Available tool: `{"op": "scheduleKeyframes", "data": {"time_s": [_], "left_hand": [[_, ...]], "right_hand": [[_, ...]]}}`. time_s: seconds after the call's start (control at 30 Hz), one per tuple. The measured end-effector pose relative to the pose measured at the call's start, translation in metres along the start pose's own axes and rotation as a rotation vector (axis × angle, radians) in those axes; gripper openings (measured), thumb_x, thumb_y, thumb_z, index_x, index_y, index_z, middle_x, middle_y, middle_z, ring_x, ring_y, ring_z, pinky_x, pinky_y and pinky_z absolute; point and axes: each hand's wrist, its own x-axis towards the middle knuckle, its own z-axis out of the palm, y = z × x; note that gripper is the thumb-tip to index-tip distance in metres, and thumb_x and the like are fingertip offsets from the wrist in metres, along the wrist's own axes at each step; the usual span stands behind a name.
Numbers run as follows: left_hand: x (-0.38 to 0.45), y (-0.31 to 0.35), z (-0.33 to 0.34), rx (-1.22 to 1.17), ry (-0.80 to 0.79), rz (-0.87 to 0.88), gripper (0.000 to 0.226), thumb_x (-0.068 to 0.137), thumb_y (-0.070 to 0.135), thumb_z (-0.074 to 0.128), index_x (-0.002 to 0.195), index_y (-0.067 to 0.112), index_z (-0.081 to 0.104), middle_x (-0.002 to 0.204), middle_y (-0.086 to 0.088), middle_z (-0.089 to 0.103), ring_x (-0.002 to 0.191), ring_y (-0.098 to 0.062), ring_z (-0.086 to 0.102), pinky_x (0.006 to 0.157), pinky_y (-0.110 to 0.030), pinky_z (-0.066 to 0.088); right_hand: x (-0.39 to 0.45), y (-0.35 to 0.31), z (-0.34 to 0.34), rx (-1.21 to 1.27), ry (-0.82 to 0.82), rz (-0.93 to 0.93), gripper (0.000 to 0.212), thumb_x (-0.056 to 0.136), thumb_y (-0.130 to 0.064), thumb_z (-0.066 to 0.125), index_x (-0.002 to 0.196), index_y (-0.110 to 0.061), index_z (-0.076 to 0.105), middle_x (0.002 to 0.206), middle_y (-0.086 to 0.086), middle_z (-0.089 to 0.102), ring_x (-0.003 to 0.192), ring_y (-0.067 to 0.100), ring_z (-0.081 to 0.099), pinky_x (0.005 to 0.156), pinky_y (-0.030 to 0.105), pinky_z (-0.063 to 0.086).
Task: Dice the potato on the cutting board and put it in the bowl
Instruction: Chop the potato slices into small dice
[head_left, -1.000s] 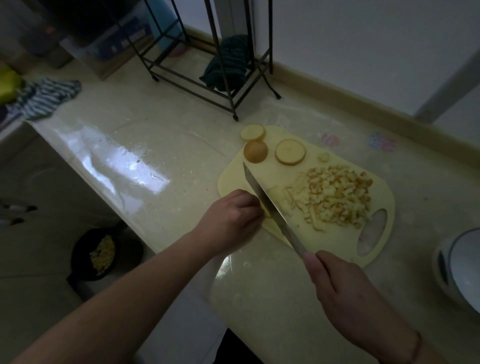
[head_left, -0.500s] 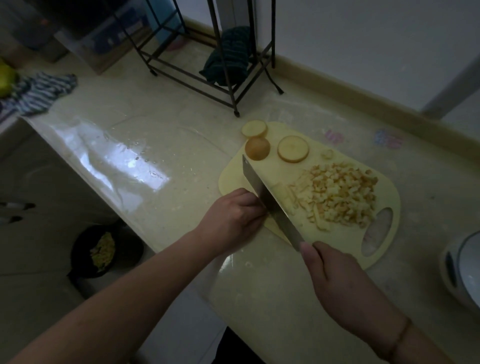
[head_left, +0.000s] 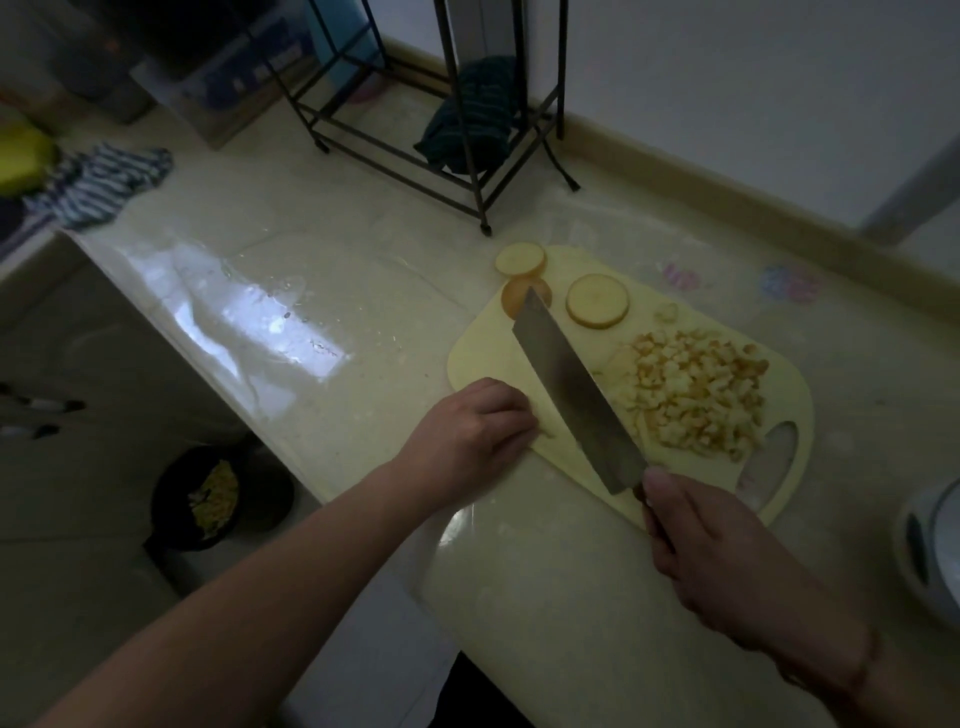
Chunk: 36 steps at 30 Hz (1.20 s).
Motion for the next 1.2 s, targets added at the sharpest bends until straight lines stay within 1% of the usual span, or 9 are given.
{"op": "scheduleKeyframes", "data": {"time_s": [0.13, 0.2, 0.53, 0.67, 0.73, 0.8, 0.93, 1.03, 1.2], "left_hand": [[-0.005, 0.001, -0.001, 0.026, 0.055, 0.025, 0.007, 0.088, 0.008, 0.076, 0.09, 0.001, 0.077, 0.09, -0.014, 0.068, 0.083, -0.03, 0.065, 0.072, -0.037, 0.053], [-0.005, 0.003, 0.001, 0.042, 0.044, 0.033, 0.007, 0.087, 0.008, 0.076, 0.09, 0.002, 0.077, 0.091, -0.014, 0.068, 0.084, -0.03, 0.064, 0.073, -0.038, 0.053], [-0.002, 0.006, 0.005, 0.069, 0.022, 0.033, 0.013, 0.093, 0.011, 0.067, 0.093, 0.003, 0.077, 0.094, -0.012, 0.07, 0.082, -0.032, 0.065, 0.071, -0.039, 0.054], [-0.002, 0.004, 0.006, 0.055, 0.013, 0.003, 0.016, 0.093, 0.014, 0.065, 0.096, 0.005, 0.078, 0.093, -0.01, 0.071, 0.081, -0.032, 0.065, 0.068, -0.037, 0.054], [-0.002, 0.004, 0.006, 0.062, 0.011, 0.006, 0.019, 0.093, 0.016, 0.063, 0.097, 0.007, 0.078, 0.093, -0.009, 0.071, 0.081, -0.03, 0.065, 0.067, -0.035, 0.054], [-0.001, 0.004, 0.005, 0.055, 0.007, 0.013, 0.021, 0.093, 0.017, 0.061, 0.098, 0.007, 0.079, 0.094, -0.009, 0.071, 0.082, -0.03, 0.066, 0.068, -0.034, 0.054], [-0.002, 0.004, 0.006, 0.035, -0.016, -0.001, 0.018, 0.092, 0.015, 0.064, 0.099, 0.006, 0.078, 0.096, -0.01, 0.071, 0.086, -0.03, 0.067, 0.069, -0.037, 0.056], [-0.002, 0.004, 0.005, 0.022, -0.027, -0.011, 0.015, 0.091, 0.012, 0.067, 0.098, 0.005, 0.078, 0.097, -0.011, 0.071, 0.087, -0.03, 0.067, 0.069, -0.037, 0.056], [0.0, 0.003, 0.003, 0.032, -0.049, -0.014, 0.017, 0.094, 0.014, 0.064, 0.096, 0.004, 0.077, 0.094, -0.011, 0.069, 0.085, -0.03, 0.066, 0.068, -0.037, 0.055]], "right_hand": [[-0.004, 0.001, 0.005, -0.066, 0.044, -0.108, 0.06, 0.086, -0.068, 0.029, 0.064, -0.015, 0.046, 0.049, -0.005, 0.047, 0.045, 0.007, 0.043, 0.052, 0.028, 0.032], [-0.005, -0.001, 0.007, -0.121, 0.053, -0.142, 0.055, 0.084, -0.065, 0.028, 0.063, -0.016, 0.045, 0.051, -0.006, 0.049, 0.049, 0.009, 0.045, 0.054, 0.031, 0.035], [-0.01, 0.005, 0.014, -0.197, 0.062, -0.194, 0.053, 0.084, -0.064, 0.026, 0.063, -0.019, 0.045, 0.057, -0.012, 0.055, 0.055, 0.012, 0.05, 0.058, 0.03, 0.038], [-0.017, 0.01, 0.017, -0.222, 0.079, -0.159, 0.052, 0.082, -0.067, 0.024, 0.064, -0.022, 0.046, 0.059, -0.014, 0.057, 0.059, 0.007, 0.053, 0.059, 0.024, 0.038], [-0.023, 0.013, 0.021, -0.225, 0.09, -0.149, 0.05, 0.08, -0.068, 0.023, 0.064, -0.027, 0.044, 0.058, -0.013, 0.056, 0.059, 0.004, 0.052, 0.06, 0.025, 0.038], [-0.027, 0.013, 0.024, -0.243, 0.102, -0.149, 0.05, 0.081, -0.07, 0.018, 0.065, -0.029, 0.042, 0.054, -0.009, 0.052, 0.057, 0.004, 0.049, 0.059, 0.027, 0.032], [-0.018, 0.005, 0.028, -0.296, 0.097, -0.164, 0.054, 0.081, -0.07, 0.01, 0.069, -0.027, 0.041, 0.06, -0.007, 0.05, 0.065, 0.013, 0.05, 0.066, 0.031, 0.034], [-0.001, -0.004, 0.035, -0.305, 0.125, -0.192, 0.052, 0.079, -0.068, 0.011, 0.07, -0.026, 0.041, 0.061, -0.006, 0.05, 0.064, 0.015, 0.049, 0.064, 0.03, 0.032], [0.008, -0.004, 0.033, -0.269, 0.142, -0.203, 0.048, 0.084, -0.063, 0.019, 0.067, -0.025, 0.045, 0.058, -0.005, 0.051, 0.057, 0.009, 0.049, 0.058, 0.026, 0.027]]}}
